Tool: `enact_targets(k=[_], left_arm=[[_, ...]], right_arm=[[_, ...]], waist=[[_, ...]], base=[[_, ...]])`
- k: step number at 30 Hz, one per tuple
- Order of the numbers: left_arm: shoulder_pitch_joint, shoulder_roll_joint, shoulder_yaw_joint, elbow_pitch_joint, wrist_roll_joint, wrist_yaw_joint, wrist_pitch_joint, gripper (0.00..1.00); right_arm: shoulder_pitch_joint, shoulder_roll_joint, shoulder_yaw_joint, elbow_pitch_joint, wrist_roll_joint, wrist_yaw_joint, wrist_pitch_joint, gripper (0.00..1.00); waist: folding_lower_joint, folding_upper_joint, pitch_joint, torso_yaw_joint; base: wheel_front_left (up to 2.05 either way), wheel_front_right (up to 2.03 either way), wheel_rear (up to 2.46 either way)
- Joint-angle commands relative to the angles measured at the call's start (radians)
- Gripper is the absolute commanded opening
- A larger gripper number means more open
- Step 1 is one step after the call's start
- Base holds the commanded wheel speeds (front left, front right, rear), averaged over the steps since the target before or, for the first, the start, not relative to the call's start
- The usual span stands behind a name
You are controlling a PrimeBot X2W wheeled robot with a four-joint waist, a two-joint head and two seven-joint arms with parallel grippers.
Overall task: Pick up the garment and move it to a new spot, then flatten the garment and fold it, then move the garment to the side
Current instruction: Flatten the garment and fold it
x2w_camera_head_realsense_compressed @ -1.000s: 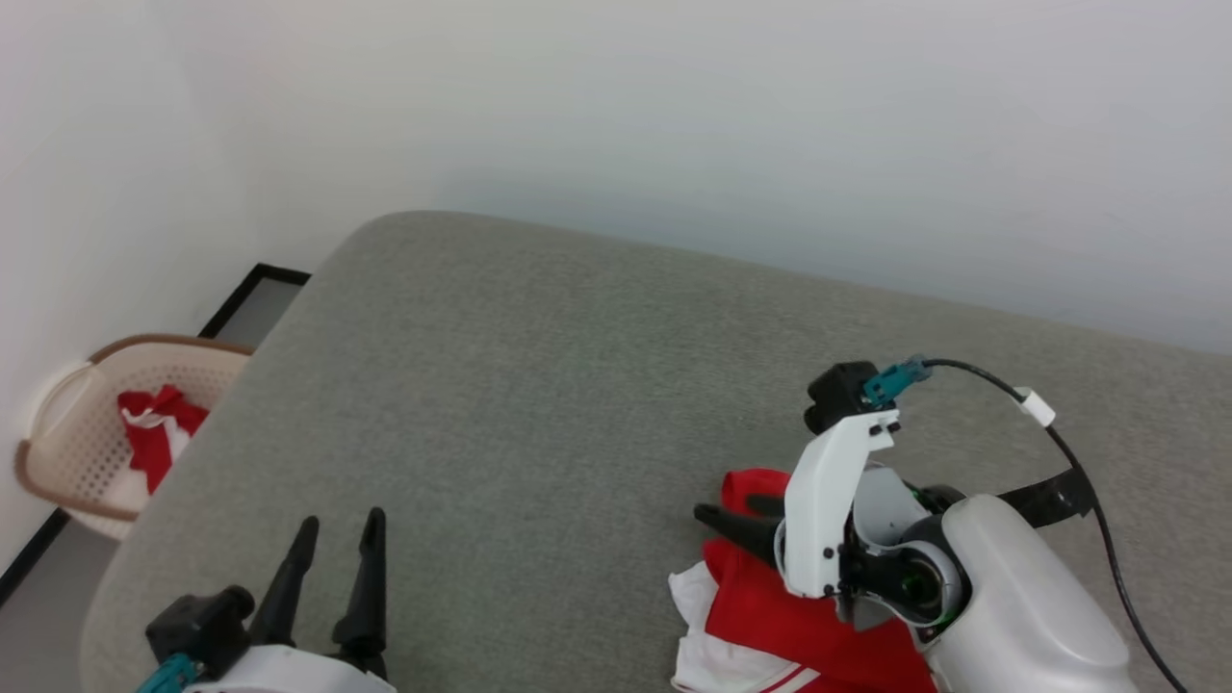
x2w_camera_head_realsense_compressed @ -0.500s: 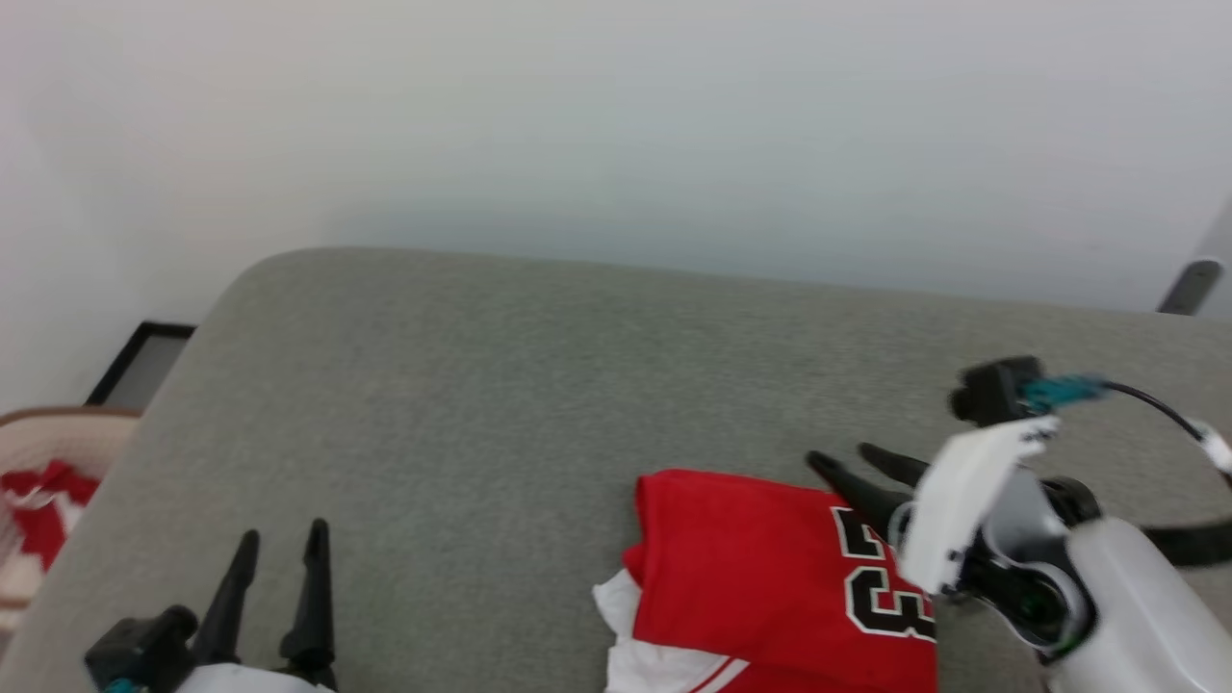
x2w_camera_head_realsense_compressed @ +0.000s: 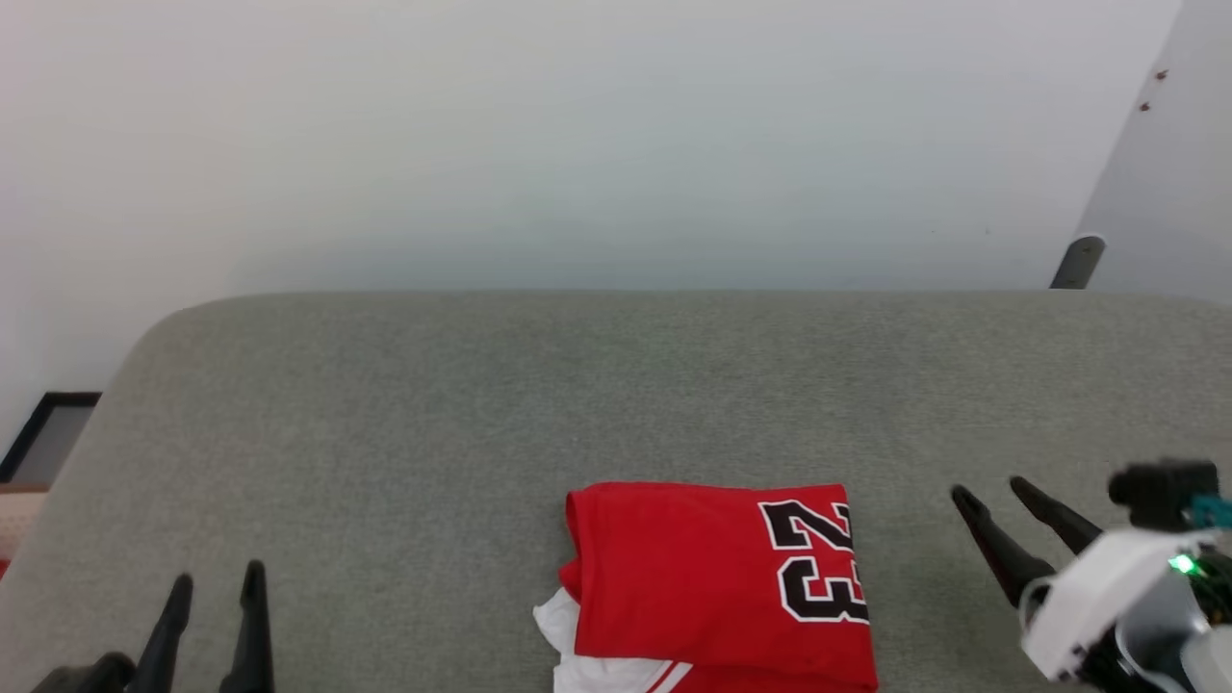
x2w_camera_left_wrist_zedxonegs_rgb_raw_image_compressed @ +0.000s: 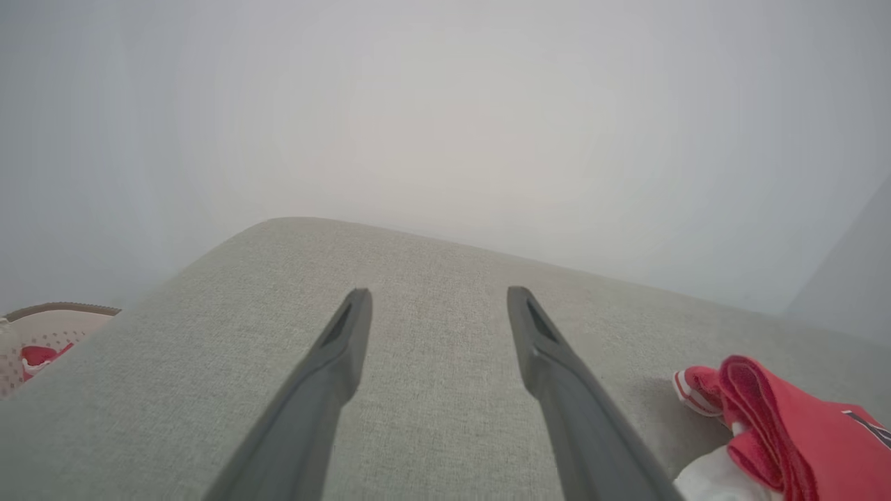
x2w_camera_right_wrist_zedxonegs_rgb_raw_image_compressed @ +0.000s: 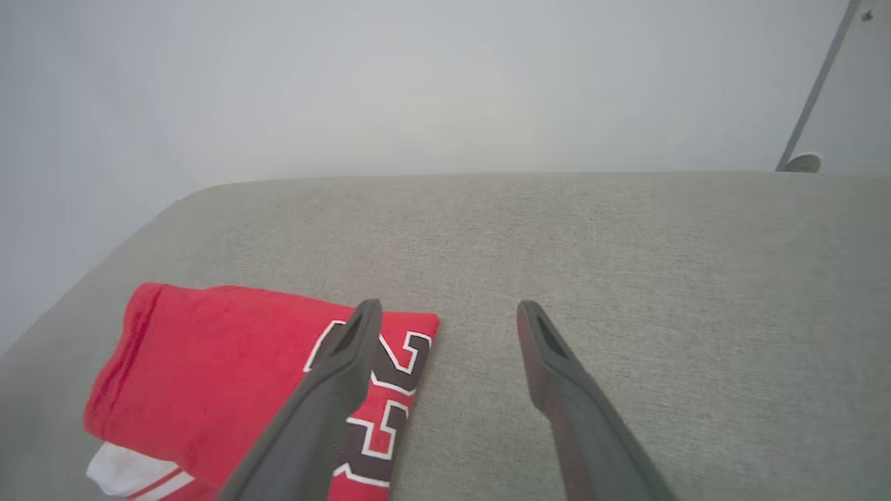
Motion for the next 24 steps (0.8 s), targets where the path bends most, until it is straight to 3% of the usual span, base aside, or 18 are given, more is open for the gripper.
enact_targets(k=[1,14,24], left_arm=[[0.015,0.006,0.007,0.004,0.008,-0.004,0.000,1.00],[0.067,0.007,0.016,0.003,0.033,-0.004,0.000,1.00],[0.073,0.007,0.011,-0.018,0.041,-0.004,0.000,1.00]], right_arm=[[0.020,-0.014,0.006,0.001,-0.008,0.000,-0.034,1.00],[0.107,-0.069,-0.018,0.039,-0.070,0.000,-0.273,1.00],[0.150,-0.061,-0.057,0.049,-0.078,0.000,-0.308,1.00]], waist=[[0.0000,0.0000,-0.006,-0.011],[0.0000,0.0000,-0.017,-0.026],[0.0000,0.0000,-0.013,-0.024]], base=[[0.00,0.00,0.00],[0.00,0.00,0.00],[0.00,0.00,0.00]])
